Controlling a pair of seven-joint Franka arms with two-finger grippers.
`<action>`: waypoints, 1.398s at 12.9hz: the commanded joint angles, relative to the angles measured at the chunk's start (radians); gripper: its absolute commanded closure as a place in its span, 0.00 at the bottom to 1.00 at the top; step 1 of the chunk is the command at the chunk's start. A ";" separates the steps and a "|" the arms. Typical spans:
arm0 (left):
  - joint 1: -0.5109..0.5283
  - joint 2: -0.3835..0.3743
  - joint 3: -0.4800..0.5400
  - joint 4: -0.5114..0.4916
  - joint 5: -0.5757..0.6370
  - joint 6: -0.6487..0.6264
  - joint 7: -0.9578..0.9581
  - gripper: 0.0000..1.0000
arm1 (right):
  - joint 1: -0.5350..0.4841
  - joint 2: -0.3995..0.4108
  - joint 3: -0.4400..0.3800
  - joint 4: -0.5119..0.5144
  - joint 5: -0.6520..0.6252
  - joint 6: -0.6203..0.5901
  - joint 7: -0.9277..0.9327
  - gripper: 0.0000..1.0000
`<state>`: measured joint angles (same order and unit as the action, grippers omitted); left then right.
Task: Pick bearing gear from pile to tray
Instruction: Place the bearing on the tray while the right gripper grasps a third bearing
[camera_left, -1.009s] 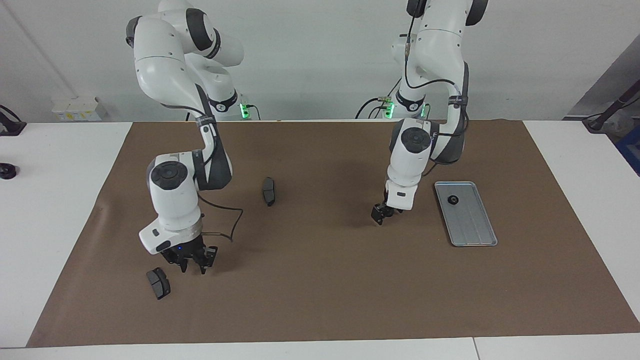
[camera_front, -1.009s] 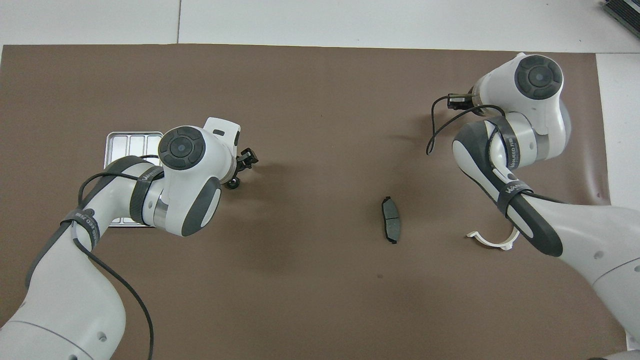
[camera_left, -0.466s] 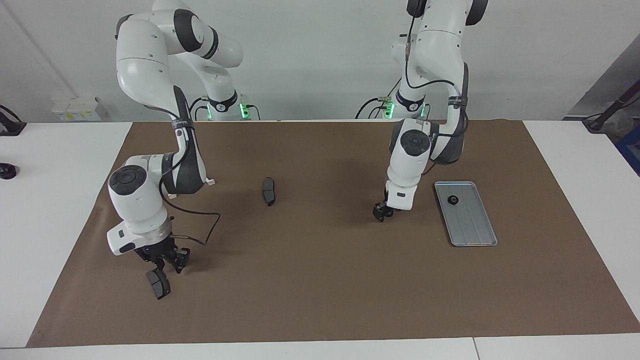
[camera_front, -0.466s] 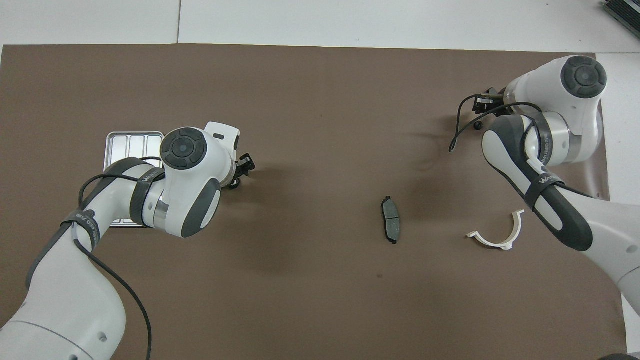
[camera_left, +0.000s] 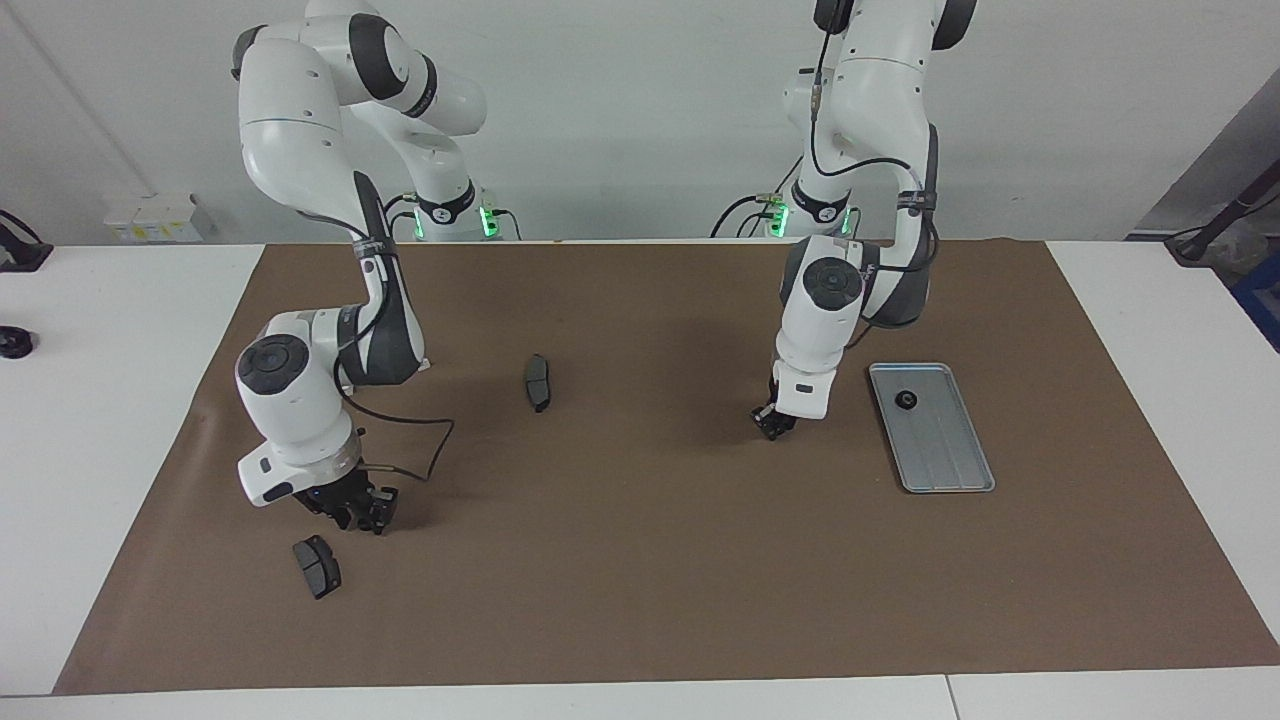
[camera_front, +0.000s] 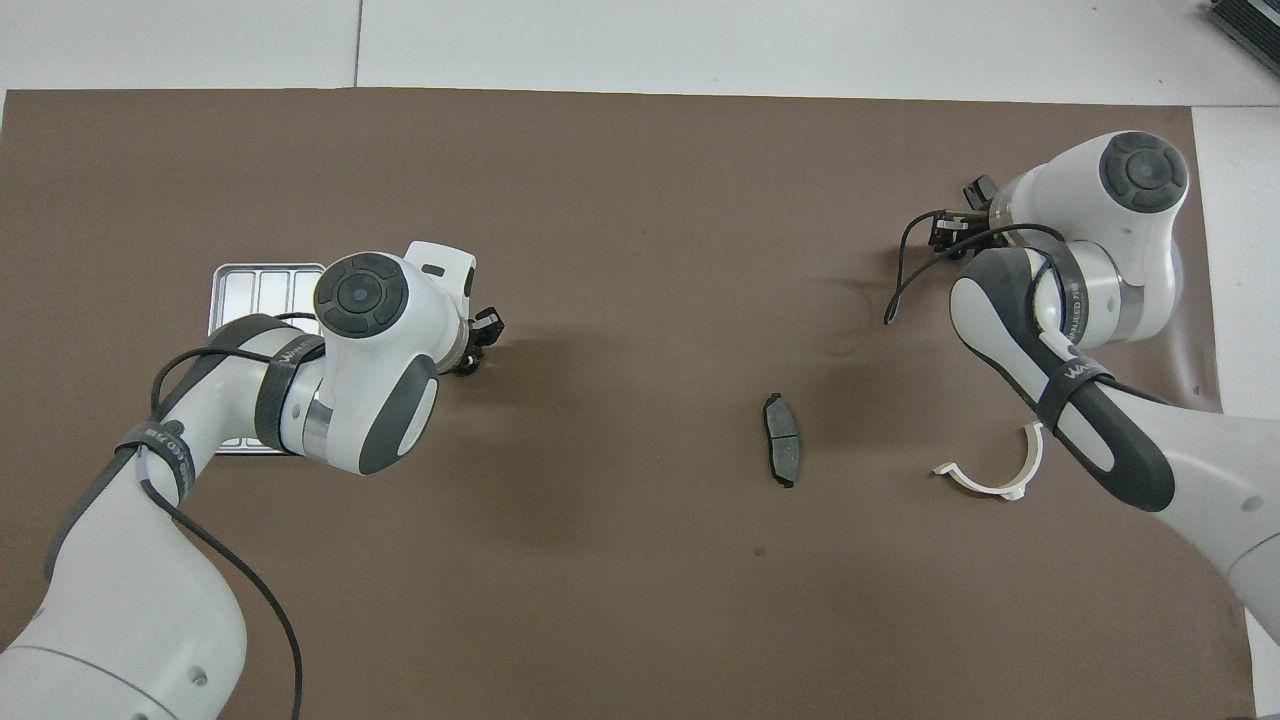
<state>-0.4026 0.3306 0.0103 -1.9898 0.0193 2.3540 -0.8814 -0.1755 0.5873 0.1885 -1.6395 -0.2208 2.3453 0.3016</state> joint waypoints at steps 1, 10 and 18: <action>0.027 -0.027 0.008 0.031 -0.006 -0.065 0.016 1.00 | -0.012 -0.058 0.006 -0.088 0.018 -0.003 -0.010 0.53; 0.401 -0.209 0.010 -0.032 -0.058 -0.253 0.585 1.00 | -0.021 -0.058 0.006 -0.091 0.017 0.041 -0.016 0.63; 0.458 -0.258 0.011 -0.299 -0.058 -0.002 0.703 0.99 | -0.032 -0.047 0.006 -0.091 0.017 0.106 -0.019 0.57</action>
<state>0.0473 0.1038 0.0218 -2.2527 -0.0245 2.3257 -0.2279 -0.1919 0.5506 0.1847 -1.7041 -0.2177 2.4156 0.3016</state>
